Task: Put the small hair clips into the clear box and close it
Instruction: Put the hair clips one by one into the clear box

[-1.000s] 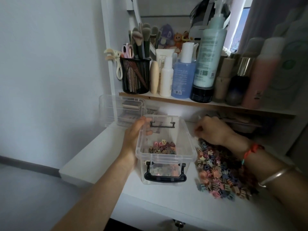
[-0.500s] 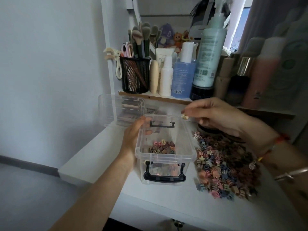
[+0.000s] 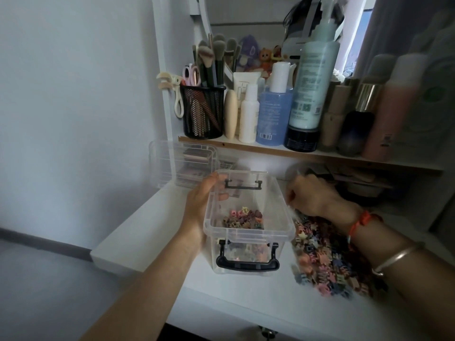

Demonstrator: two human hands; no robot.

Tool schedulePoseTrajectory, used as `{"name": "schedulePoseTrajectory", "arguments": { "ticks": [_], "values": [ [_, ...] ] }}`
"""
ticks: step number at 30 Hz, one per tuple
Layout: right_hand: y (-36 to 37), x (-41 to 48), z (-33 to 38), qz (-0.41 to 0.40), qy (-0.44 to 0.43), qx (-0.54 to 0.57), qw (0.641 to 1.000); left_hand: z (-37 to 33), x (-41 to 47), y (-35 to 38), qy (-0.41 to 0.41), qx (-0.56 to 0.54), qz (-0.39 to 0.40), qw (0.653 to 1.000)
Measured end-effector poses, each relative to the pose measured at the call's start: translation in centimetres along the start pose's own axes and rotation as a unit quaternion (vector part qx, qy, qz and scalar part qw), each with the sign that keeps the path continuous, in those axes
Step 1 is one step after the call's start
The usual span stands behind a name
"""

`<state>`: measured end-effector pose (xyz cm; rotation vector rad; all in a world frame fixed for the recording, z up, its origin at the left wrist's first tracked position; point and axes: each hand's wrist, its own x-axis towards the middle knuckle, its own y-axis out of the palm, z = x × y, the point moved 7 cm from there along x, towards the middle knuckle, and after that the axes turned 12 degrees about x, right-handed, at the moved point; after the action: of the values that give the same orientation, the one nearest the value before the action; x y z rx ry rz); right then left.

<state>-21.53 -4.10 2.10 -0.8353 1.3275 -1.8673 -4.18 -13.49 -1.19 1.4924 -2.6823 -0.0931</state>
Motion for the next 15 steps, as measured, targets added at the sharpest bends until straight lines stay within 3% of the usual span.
{"name": "schedulePoseTrajectory", "arguments": {
  "ticks": [3,6,8,12,15],
  "values": [
    [-2.4,0.0,0.4,-0.04,-0.023,0.164,0.985,-0.2,-0.1,0.0,0.007,0.003,0.001,1.0],
    [-5.0,-1.8,3.0,0.031,-0.064,0.452,0.889,-0.2,0.0,0.0,0.01,0.0,-0.001,1.0],
    [-5.9,-2.6,3.5,0.064,-0.082,0.477,0.873,-0.2,0.0,0.1,0.007,-0.007,0.003,1.0],
    [-5.1,-2.6,2.9,0.075,-0.066,0.465,0.88,-0.2,0.1,0.0,0.01,-0.007,-0.004,1.0],
    [-4.0,-1.4,1.6,0.03,-0.046,0.42,0.906,-0.2,0.1,0.0,0.009,-0.006,-0.004,1.0]
  ]
}}
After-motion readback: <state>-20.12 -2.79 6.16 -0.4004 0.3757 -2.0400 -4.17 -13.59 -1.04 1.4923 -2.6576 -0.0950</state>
